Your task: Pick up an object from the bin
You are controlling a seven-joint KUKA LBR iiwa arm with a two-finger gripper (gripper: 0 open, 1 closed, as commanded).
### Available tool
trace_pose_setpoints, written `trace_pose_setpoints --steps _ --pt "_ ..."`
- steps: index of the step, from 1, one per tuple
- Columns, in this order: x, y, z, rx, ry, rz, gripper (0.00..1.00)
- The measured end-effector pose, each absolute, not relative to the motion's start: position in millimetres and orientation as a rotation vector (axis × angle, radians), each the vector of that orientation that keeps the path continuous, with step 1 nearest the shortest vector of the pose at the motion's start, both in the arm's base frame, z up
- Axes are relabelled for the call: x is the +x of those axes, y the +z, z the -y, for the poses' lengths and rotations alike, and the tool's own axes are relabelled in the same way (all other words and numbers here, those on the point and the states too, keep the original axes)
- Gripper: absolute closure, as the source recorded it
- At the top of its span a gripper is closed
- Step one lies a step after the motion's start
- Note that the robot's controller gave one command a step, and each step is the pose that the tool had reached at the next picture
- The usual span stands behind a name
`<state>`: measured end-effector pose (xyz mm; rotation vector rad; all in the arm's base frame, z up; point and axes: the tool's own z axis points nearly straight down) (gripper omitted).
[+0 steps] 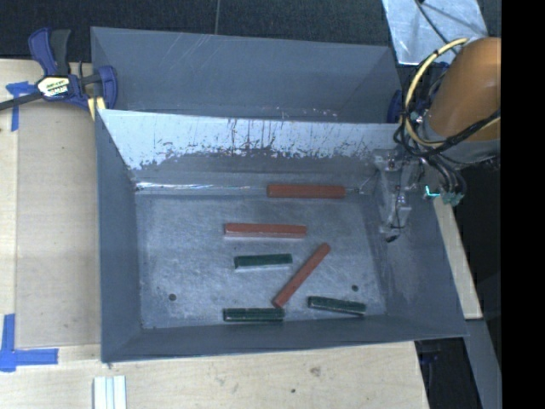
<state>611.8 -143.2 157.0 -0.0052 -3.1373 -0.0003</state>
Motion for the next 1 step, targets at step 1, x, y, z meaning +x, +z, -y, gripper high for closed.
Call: trace_pose_setpoints --steps 1 --pt "606.7 68.1 92.1 -0.12 -0.002 3.144 0.0"
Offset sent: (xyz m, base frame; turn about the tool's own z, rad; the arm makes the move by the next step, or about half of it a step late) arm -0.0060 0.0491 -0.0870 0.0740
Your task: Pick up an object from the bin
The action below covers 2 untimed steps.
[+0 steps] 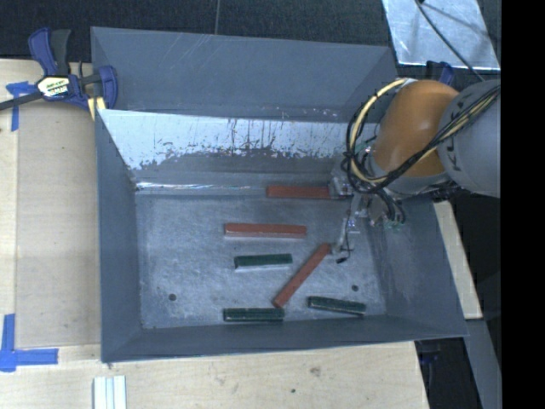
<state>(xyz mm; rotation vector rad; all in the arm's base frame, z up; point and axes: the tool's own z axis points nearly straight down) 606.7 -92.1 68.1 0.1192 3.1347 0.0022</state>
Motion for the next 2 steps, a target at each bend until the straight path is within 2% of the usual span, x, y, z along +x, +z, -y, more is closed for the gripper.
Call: trace_pose_setpoints --steps 1,2 --pt "555.7 73 65 -0.185 -0.004 -3.124 0.0" --pt "527.7 76 20 -0.733 0.002 -3.054 0.0"
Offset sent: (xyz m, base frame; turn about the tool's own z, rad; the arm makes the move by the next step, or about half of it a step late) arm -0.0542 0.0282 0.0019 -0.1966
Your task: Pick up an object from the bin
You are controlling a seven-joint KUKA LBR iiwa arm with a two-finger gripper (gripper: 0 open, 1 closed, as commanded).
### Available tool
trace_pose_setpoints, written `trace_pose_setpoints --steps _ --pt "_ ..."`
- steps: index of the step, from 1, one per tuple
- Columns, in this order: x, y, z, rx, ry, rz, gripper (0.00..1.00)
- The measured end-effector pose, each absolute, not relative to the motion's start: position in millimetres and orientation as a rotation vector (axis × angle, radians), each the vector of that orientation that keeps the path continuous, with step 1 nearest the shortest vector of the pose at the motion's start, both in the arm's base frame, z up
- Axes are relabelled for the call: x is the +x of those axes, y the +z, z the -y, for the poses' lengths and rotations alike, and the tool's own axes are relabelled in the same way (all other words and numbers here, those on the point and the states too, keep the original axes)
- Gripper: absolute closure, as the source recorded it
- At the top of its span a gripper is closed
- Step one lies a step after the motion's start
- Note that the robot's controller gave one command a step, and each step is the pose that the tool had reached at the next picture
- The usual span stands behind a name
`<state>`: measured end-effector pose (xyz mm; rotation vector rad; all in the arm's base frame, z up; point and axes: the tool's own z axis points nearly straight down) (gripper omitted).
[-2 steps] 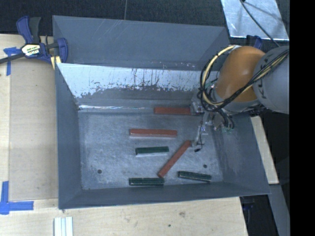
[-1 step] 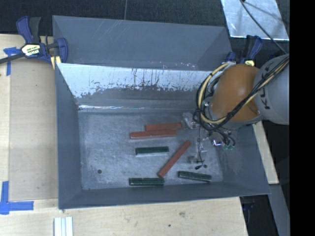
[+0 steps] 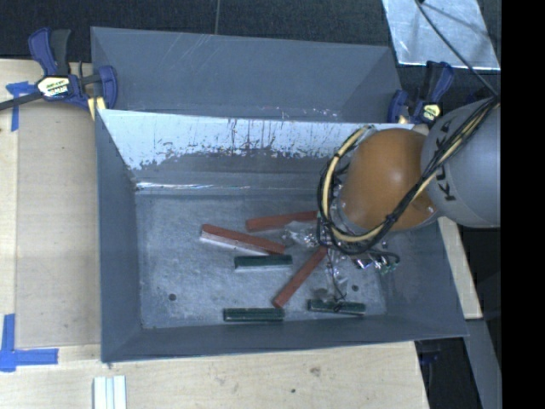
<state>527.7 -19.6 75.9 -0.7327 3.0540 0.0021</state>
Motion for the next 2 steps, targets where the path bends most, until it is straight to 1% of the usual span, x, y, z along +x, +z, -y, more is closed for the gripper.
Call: trace_pose_setpoints --steps 1,2 --pt "528.0 76 21 -0.731 -0.001 -3.054 1.0" --pt "576.4 253 19 -1.296 -0.006 -2.851 1.0"
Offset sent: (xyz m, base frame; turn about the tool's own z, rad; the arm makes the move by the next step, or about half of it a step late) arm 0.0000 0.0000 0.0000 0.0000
